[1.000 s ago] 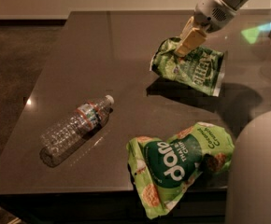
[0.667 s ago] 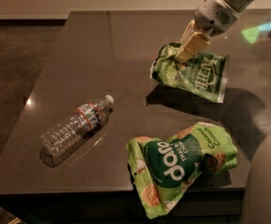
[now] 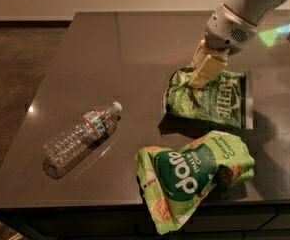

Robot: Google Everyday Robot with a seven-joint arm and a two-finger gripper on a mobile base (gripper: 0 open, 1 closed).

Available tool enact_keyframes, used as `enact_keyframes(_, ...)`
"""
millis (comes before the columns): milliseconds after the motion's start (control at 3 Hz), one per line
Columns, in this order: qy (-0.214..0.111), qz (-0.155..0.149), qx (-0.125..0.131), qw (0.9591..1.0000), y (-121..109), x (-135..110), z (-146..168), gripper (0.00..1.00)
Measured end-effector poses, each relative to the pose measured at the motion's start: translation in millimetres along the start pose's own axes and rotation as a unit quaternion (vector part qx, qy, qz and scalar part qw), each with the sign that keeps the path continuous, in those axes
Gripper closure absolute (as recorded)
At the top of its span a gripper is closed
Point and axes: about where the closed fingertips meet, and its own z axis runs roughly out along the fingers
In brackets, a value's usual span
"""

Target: Move green jalapeno chip bag near green rice chip bag

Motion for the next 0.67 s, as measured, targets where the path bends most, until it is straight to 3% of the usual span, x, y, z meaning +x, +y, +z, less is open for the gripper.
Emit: enact_keyframes(667,0.04,-0.025,-0.023,0.9986,31,1,20,0.36)
